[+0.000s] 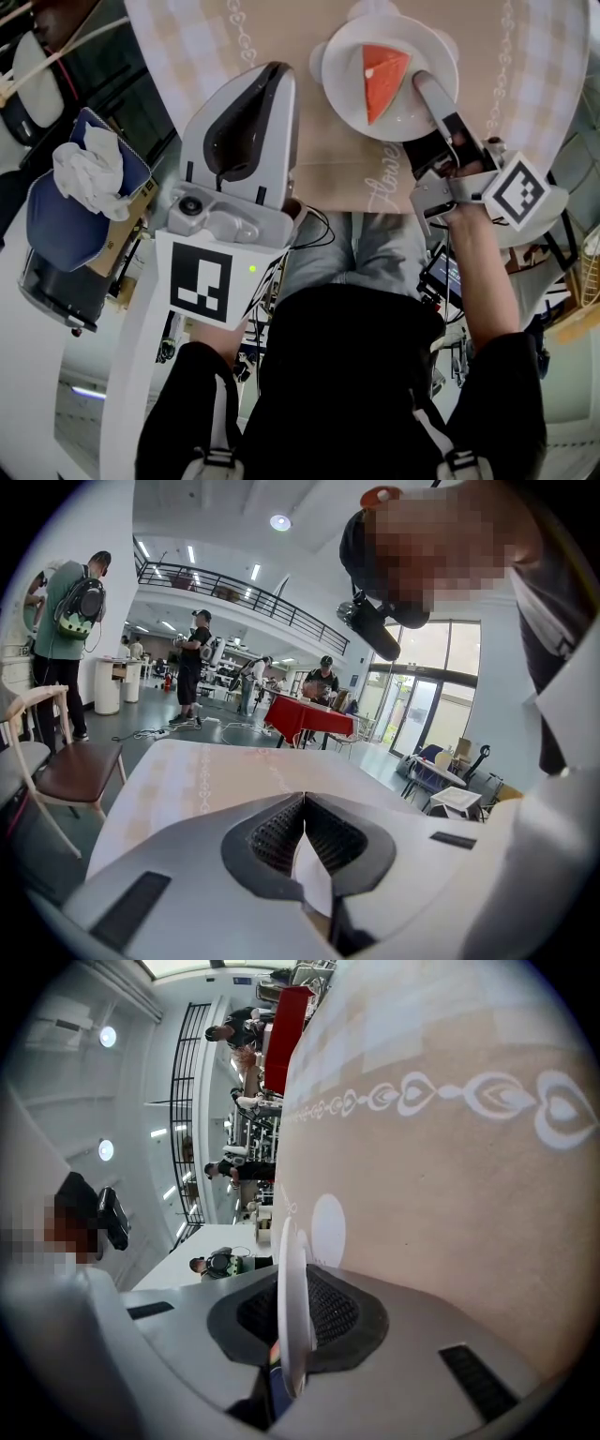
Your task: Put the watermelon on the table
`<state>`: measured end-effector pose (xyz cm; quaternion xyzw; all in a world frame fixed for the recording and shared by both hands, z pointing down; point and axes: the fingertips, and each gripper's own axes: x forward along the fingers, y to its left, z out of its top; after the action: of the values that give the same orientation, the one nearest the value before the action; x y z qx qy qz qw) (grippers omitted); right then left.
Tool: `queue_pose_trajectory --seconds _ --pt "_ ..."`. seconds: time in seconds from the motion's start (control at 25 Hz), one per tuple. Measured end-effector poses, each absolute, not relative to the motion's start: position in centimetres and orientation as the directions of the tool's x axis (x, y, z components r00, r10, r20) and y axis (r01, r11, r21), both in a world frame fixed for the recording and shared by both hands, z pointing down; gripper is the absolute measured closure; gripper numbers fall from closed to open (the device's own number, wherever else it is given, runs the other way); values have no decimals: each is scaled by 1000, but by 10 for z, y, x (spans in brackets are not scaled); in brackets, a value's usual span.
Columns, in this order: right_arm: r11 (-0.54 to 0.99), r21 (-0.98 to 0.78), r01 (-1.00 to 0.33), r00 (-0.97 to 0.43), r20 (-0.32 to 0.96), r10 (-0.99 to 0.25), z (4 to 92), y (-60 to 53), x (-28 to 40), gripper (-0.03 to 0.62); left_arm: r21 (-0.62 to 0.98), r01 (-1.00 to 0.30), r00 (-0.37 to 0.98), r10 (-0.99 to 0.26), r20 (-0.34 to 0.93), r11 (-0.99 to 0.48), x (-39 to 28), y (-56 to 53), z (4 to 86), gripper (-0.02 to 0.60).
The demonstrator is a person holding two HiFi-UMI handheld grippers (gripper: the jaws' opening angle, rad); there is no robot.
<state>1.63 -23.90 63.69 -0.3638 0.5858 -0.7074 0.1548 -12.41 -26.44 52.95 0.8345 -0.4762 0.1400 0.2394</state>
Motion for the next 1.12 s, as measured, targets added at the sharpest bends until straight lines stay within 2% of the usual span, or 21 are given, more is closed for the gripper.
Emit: queue_pose_trajectory --seconds 0.36,0.72,1.12 --pt "-268 -890 -370 -679 456 -576 638 -241 16 551 265 -856 516 -726 454 -443 -120 -267 524 568" --pt "-226 -822 -523 -630 552 -546 637 -240 24 467 264 -855 518 -719 464 -445 -117 -268 525 568" --pt "-200 -771 -604 -575 596 -560 630 -237 56 448 257 -855 519 -725 452 -451 -114 -267 513 568"
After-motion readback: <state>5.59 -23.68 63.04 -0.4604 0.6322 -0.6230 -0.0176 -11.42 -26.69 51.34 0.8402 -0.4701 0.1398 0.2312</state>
